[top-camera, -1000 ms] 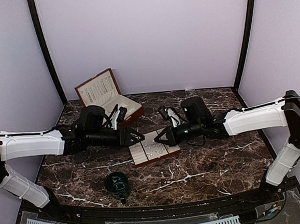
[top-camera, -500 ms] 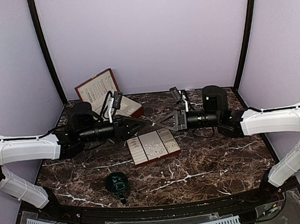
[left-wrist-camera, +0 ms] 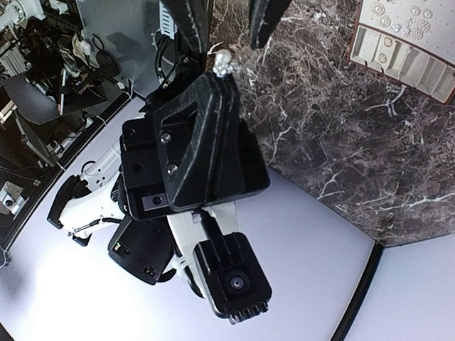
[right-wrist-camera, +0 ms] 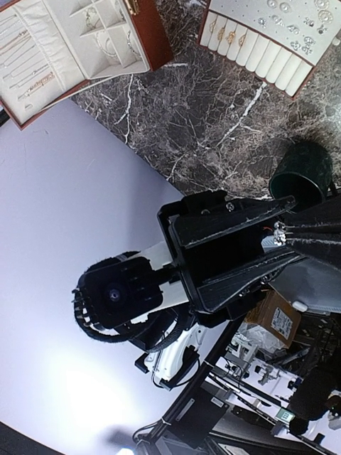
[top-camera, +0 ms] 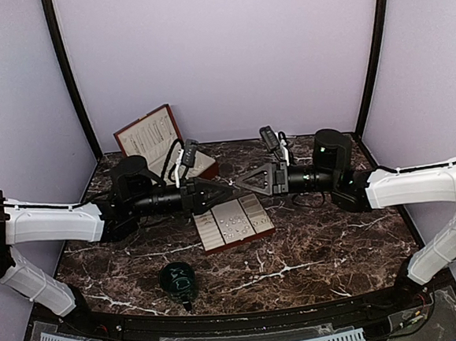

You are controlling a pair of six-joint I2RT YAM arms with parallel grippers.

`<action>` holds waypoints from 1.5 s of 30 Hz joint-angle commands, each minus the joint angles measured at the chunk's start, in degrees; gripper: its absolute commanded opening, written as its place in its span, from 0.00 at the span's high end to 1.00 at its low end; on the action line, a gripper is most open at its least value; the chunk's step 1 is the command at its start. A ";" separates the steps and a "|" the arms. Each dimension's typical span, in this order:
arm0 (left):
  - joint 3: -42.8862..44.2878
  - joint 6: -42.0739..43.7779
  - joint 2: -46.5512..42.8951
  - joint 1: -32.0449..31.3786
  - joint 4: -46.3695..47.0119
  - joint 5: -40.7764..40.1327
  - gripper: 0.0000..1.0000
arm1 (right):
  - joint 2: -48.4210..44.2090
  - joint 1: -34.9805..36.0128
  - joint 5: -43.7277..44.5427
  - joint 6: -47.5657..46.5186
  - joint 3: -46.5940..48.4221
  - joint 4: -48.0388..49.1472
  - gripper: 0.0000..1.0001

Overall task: Organize the mixed jewelry
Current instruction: Pass from the right arm to the left

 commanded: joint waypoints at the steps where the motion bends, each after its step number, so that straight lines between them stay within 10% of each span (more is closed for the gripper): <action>1: 0.18 -2.18 -0.05 -0.24 5.32 1.65 0.79 | 0.72 -0.07 -1.48 0.86 -0.24 3.83 1.00; 35: -0.43 -6.08 0.35 -0.36 1.99 -2.07 1.00 | 0.70 0.09 0.14 -0.63 -0.77 1.23 1.00; 45: -0.88 -9.50 0.26 -0.23 -4.02 -8.03 1.00 | -3.36 -1.36 8.63 -1.70 -4.03 -0.69 0.60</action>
